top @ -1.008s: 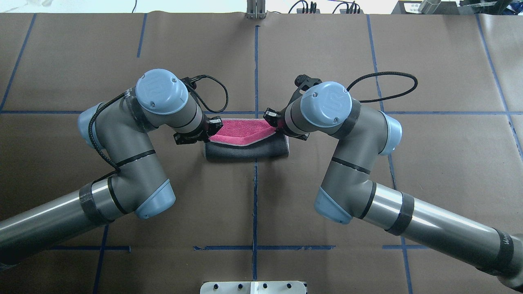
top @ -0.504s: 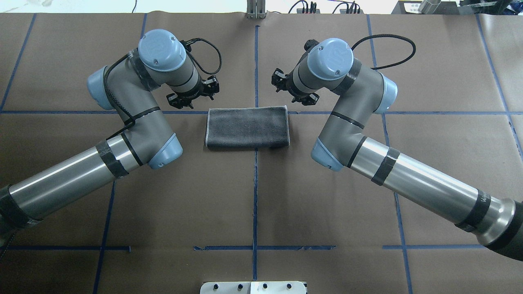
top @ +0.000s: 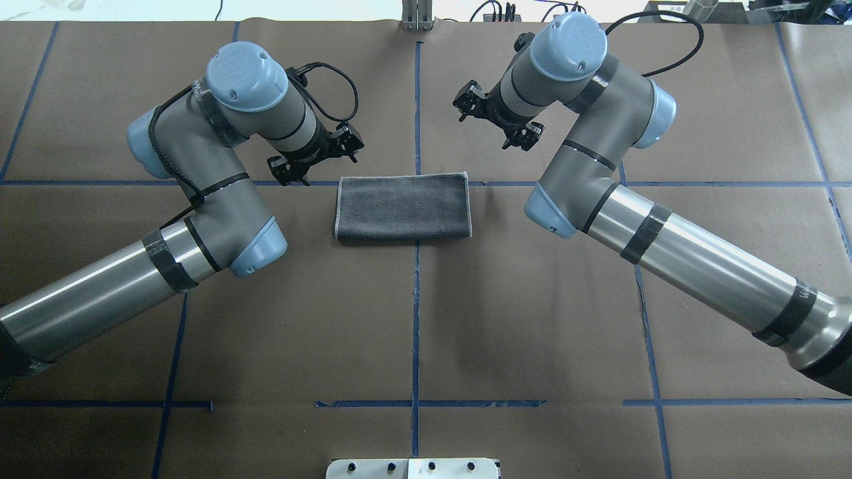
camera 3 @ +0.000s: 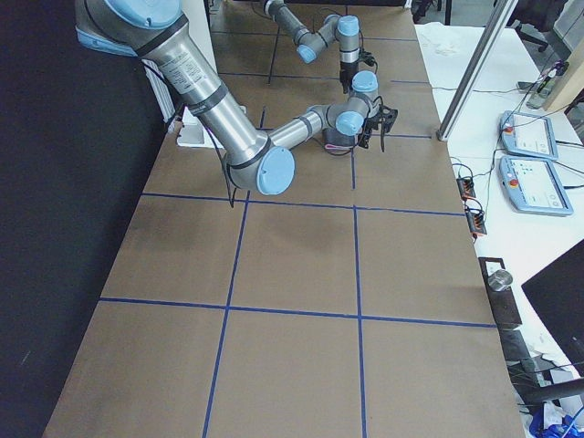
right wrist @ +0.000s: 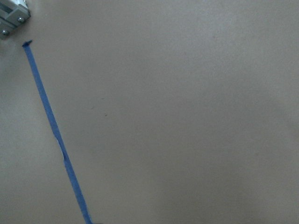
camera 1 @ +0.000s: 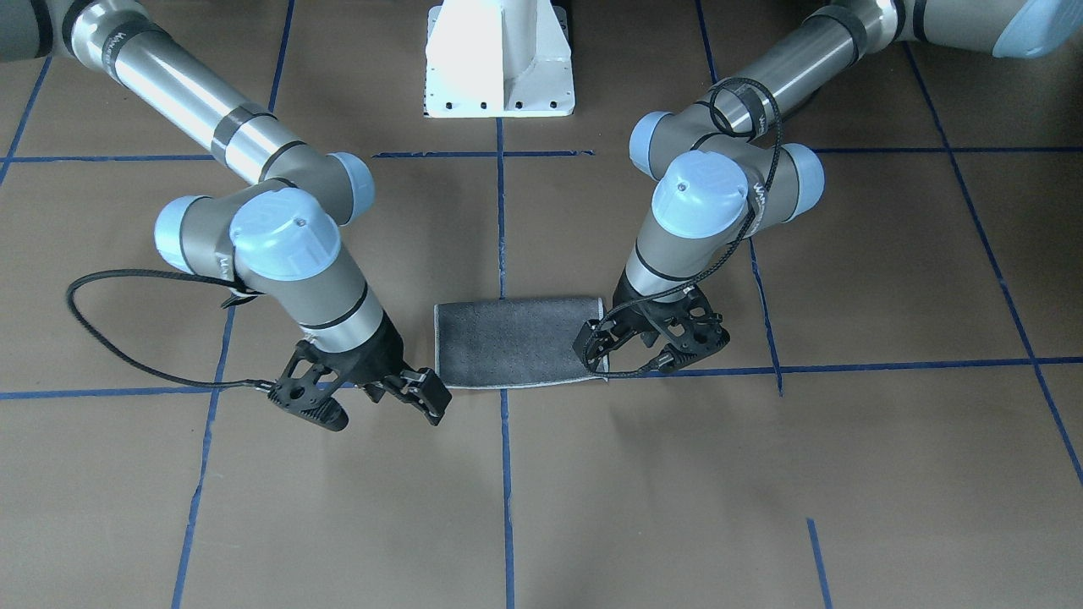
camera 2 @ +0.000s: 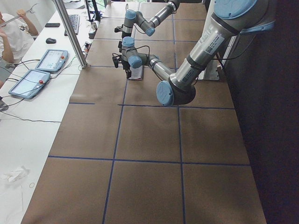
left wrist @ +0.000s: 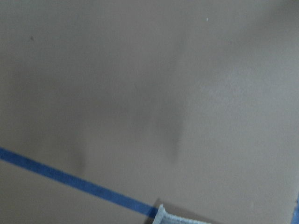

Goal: Fold towel twice with both arms
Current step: 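Open both grippers and raise them away from the folded towel, then grasp the folded towel's end with the left gripper while the right arm withdraws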

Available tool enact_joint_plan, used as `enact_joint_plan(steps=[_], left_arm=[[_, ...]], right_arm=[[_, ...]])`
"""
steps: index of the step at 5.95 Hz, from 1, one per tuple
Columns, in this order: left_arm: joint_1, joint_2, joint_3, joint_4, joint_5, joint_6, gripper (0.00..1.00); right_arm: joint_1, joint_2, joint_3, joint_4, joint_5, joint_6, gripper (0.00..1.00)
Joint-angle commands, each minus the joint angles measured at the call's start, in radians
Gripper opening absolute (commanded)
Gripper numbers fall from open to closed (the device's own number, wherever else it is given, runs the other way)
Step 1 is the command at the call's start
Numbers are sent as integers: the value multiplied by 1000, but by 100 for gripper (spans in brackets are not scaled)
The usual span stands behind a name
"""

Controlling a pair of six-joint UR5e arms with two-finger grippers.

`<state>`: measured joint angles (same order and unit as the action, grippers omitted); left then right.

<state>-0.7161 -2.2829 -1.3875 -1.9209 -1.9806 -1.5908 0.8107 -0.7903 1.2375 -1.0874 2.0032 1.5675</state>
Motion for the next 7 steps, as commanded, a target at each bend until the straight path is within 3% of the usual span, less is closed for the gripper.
enact_joint_plan(steps=[1,2,4,7], left_arm=[[67,33,-44,20,28,-217,93],[107,26,-48,58,73,-225,87],[139,31,-47,62,100,-232,72],[139,36,-57,62,97,-230,30]], right_arm=[[67,-3,115,-291,69,-236,100],[96,-4,169,-406,71,-351,100],[120,-33,201,-410,111,-356,100],[122,-35,201,-408,109,-359,100]])
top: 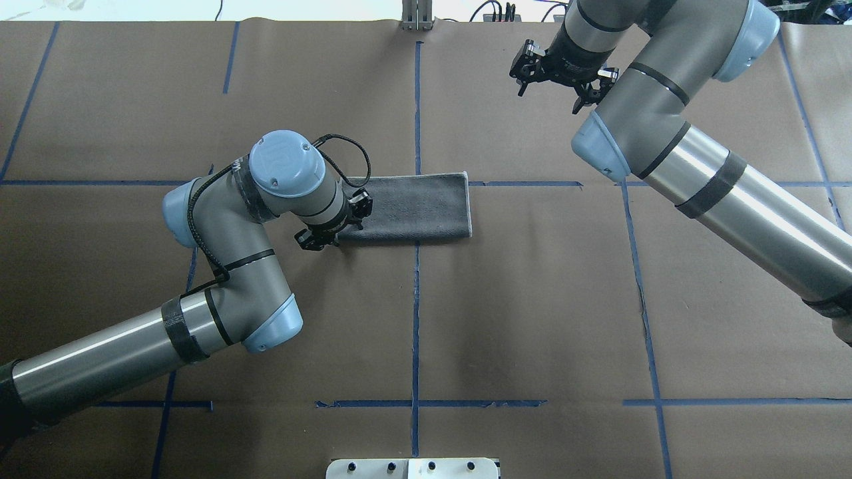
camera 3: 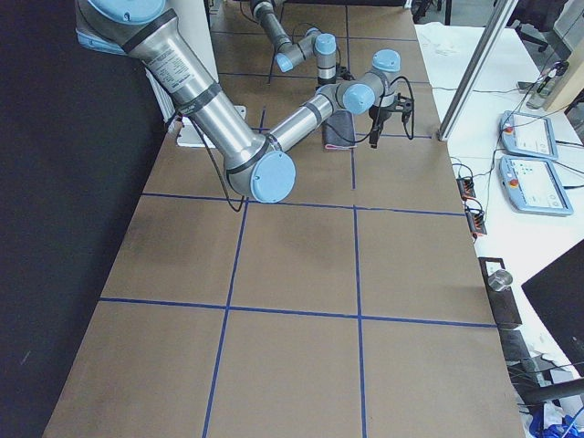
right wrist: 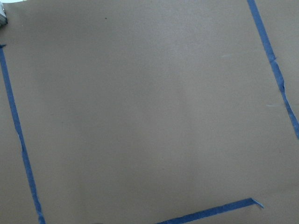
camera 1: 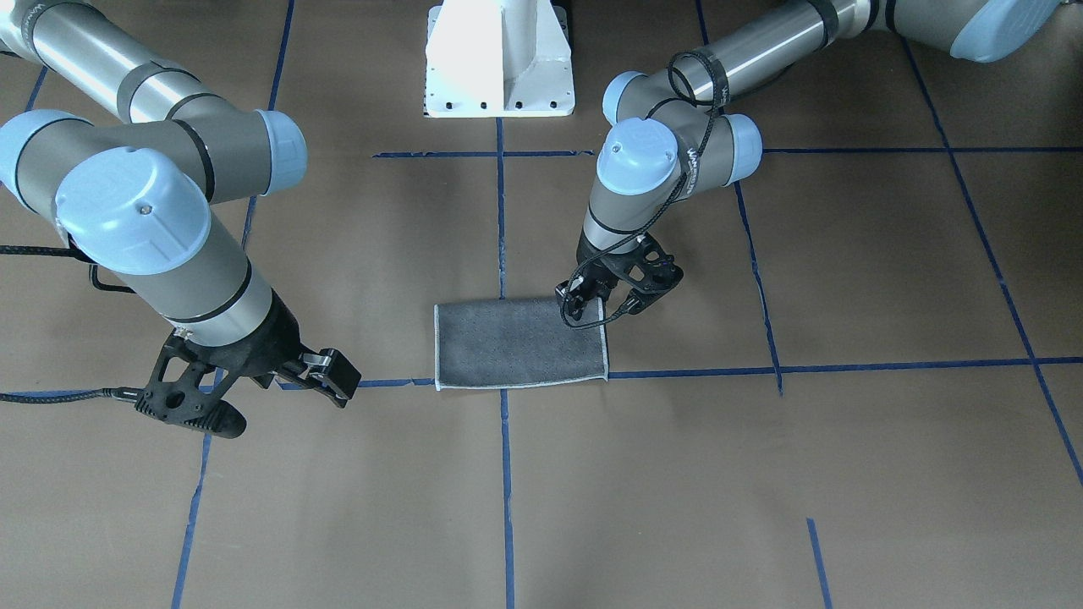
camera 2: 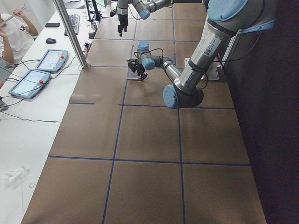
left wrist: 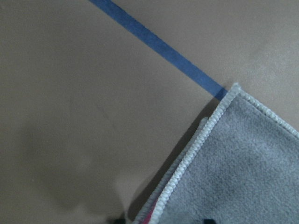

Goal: Fold towel twice with both arms
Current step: 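Grasp the folded towel's end with the left gripper while the right arm withdraws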

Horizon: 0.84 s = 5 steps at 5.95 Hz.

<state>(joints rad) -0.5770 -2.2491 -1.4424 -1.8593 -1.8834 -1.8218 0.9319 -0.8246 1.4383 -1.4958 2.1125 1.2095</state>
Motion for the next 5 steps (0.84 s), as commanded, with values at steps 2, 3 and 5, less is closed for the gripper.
enact_joint_plan(steps=[2,3,5], left_arm=[[0,-1,-35,26,-6,2,5],[0,-10,-102,91,-8,2,1],[3,-187,-11,118,-3,7,0]], right_arm=[[1,-14,1,5,-3,-1,100],[4,-22,2,5,0,-14,100],[34,-158,133,-1,13,-132,100]])
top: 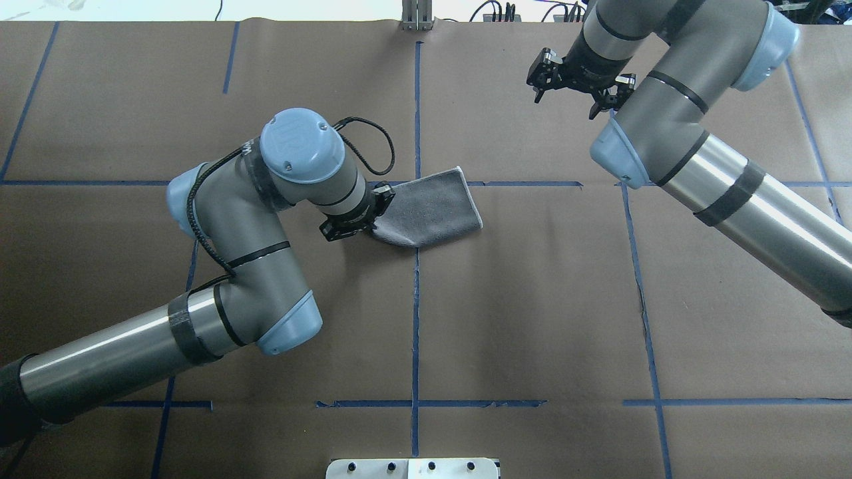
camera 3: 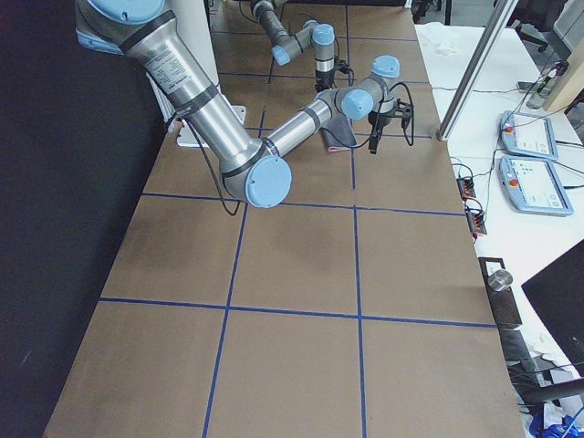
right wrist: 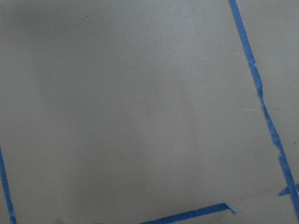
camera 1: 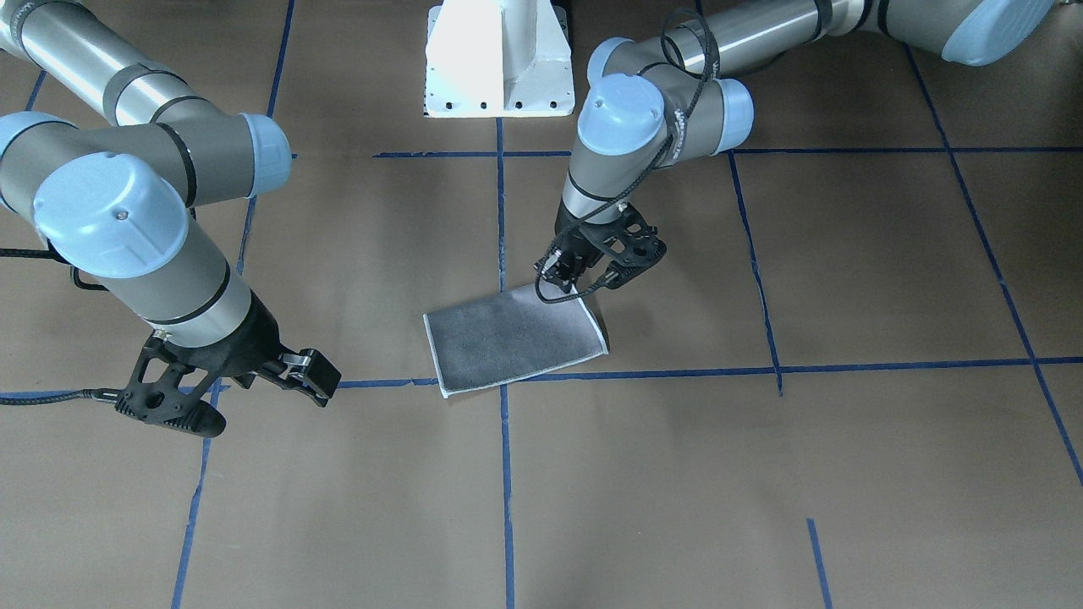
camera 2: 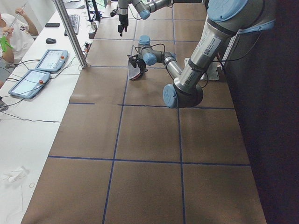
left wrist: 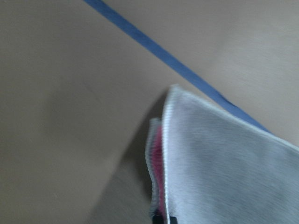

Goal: Fold towel twice with both arms
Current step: 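Grasp the folded towel's end with the left gripper while the right arm withdraws, then fold the grasped towel end over the other half with the left gripper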

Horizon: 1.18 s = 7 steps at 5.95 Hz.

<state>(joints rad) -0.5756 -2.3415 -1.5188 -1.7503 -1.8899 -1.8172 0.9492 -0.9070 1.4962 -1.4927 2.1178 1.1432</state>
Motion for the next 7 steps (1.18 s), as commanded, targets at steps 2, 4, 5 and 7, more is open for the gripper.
enact_joint_plan(steps=[2,4,5,7], left_arm=[[17,-372,414,-18,6,7,0],[32,-468,640,-206,67,10,0],[36,-481,655,-222,75,10,11],[30,-478,646,-305,75,12,100]], right_arm=[[84,-276,200,-4,89,-220,100],[98,-342,193,5,80,-310,100],[102,-343,191,5,80,-312,100],[115,-343,187,3,83,-313,100]])
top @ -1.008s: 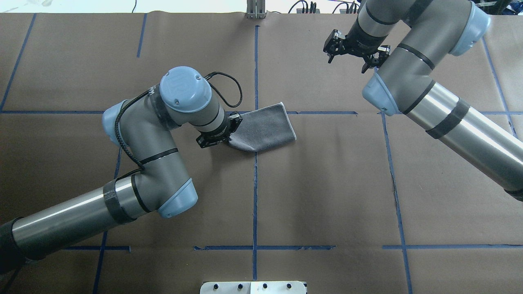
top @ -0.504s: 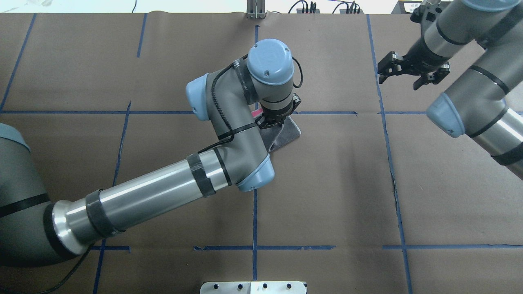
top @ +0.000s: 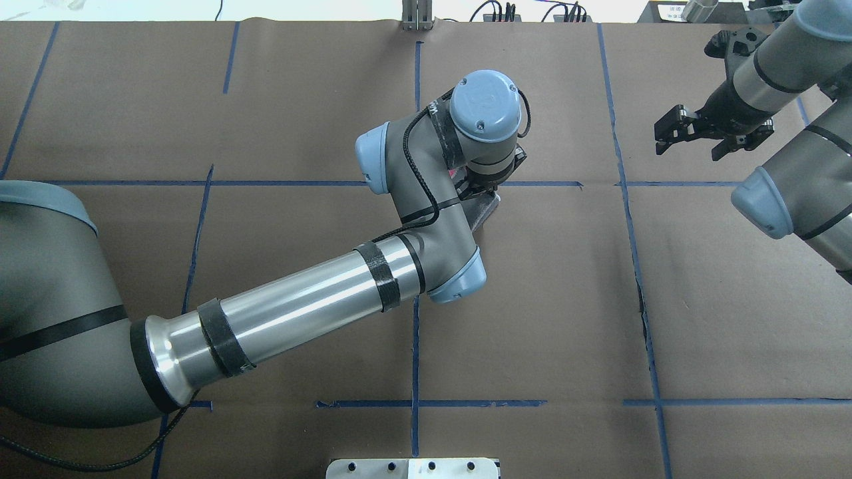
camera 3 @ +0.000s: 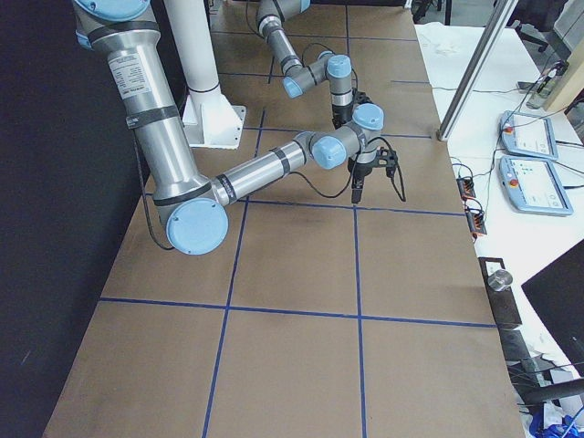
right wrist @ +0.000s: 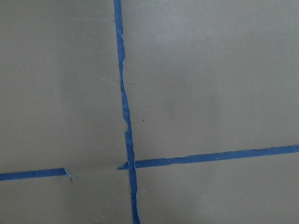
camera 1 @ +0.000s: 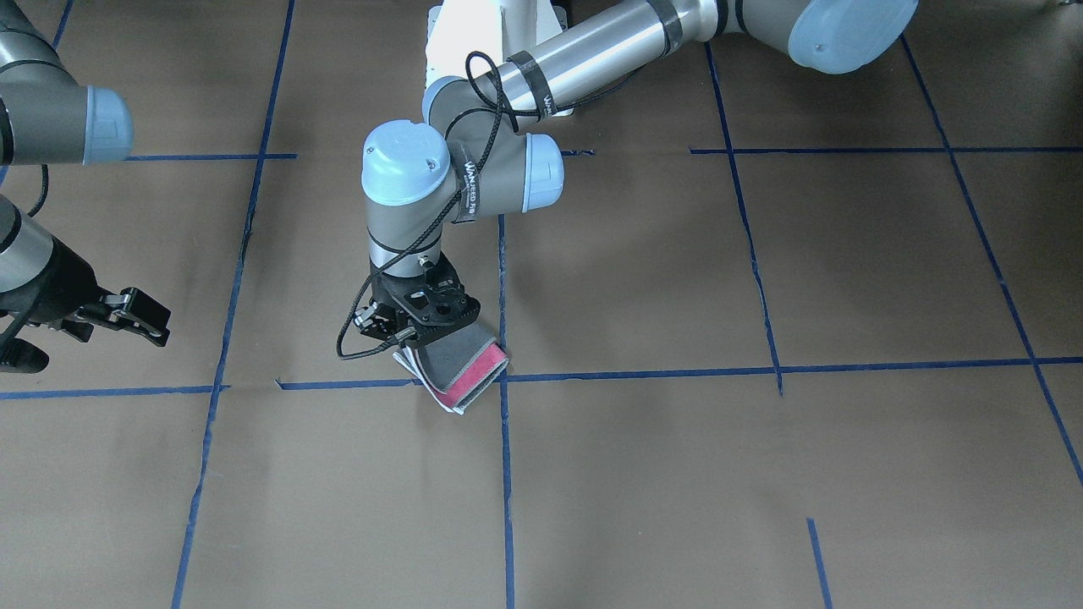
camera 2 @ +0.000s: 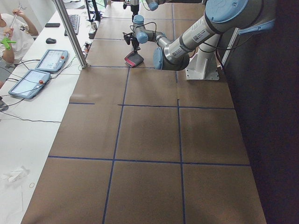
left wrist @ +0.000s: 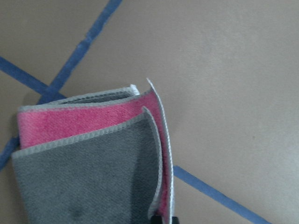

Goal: Fold towel twice with both arms
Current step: 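Fold the grasped towel end over the other half with the left gripper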

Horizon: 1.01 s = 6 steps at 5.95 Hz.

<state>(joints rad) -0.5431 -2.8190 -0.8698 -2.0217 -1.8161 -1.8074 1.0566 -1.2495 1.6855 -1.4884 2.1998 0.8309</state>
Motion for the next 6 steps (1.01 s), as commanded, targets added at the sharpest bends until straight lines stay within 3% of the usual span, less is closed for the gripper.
enact_joint_plan(steps=[1,2,3,4,5,6], left_arm=[[-12,7,-44,-26,-20,2,100],[-36,38,-107,-2,-84,3,100],[-105,150,-271,79,-220,6,100],[-154,341,-528,169,-289,99,100],[-165,490,-746,307,-292,246,100],[-216,600,-905,416,-296,379,100]], right_arm=[[17,-2,-4,-1,4,-15,100],[40,-22,-3,-1,8,-98,100],[83,-59,2,-13,20,-234,100],[132,-118,5,-12,23,-345,100],[184,-172,6,-13,24,-457,100],[250,-229,6,-13,55,-561,100]])
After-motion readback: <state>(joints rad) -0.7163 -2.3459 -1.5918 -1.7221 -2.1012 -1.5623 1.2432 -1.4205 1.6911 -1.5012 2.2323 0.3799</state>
